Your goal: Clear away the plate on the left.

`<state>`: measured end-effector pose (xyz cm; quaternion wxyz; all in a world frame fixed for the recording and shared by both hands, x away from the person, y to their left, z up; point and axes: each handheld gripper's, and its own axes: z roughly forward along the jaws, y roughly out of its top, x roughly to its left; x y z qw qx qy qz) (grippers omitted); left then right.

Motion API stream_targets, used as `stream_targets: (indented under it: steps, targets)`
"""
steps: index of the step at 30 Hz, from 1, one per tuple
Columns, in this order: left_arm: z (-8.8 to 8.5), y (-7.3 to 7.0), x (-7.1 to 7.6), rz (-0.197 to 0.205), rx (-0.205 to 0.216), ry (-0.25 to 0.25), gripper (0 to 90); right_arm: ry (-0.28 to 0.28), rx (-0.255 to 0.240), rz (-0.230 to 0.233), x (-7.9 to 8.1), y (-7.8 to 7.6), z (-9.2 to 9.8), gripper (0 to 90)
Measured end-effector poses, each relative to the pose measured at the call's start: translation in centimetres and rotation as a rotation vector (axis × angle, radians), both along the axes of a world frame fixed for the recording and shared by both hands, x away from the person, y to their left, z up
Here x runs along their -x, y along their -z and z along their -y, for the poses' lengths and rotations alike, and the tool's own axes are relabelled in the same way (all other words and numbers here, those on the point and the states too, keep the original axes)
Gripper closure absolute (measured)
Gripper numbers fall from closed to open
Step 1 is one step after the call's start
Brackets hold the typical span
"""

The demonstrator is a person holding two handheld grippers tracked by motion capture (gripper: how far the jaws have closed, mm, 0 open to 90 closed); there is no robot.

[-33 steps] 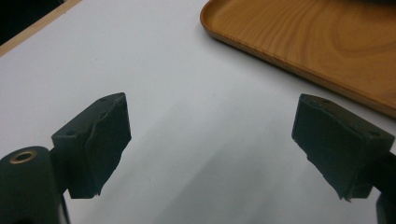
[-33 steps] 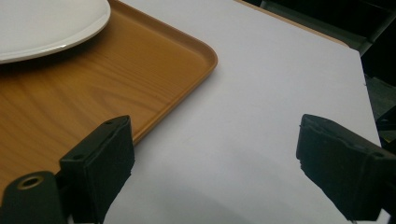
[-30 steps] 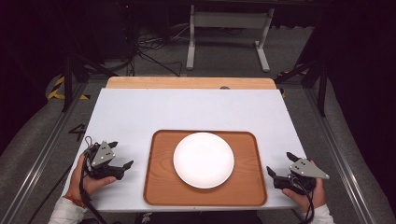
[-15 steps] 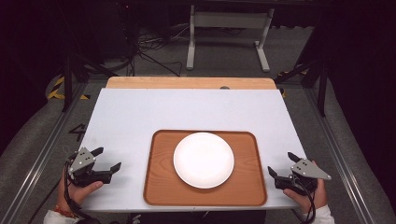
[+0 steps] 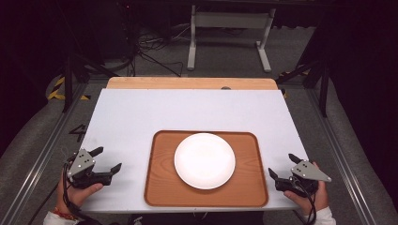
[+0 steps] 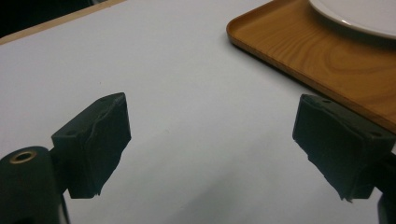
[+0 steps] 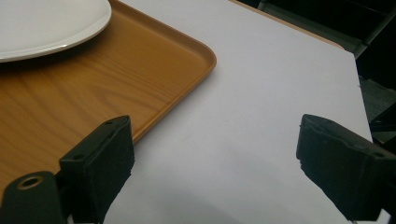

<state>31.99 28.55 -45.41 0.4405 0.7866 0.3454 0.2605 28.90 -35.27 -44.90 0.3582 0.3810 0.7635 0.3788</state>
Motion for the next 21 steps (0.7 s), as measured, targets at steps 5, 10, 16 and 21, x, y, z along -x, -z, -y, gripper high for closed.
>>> stream_targets:
  steps: [5, 10, 16, 21]
  targets:
    - [0.09, -0.10, 0.03, 0.010, 0.001, 0.004, 12.1, 0.001, 0.001, -0.002, -0.08, 0.07, 0.05, 11.9]
    - [0.38, 0.01, -0.07, 0.003, -0.018, 0.008, 12.2, -0.002, -0.002, -0.008, -0.11, 0.16, 0.11, 11.9]
    - [0.65, 0.07, -0.04, 0.007, -0.038, 0.003, 12.5, -0.007, -0.003, -0.012, -0.15, 0.21, 0.09, 12.0]
    - [0.89, 0.18, -0.12, 0.002, -0.052, 0.006, 12.6, -0.008, -0.005, -0.012, -0.14, 0.22, 0.12, 12.1]
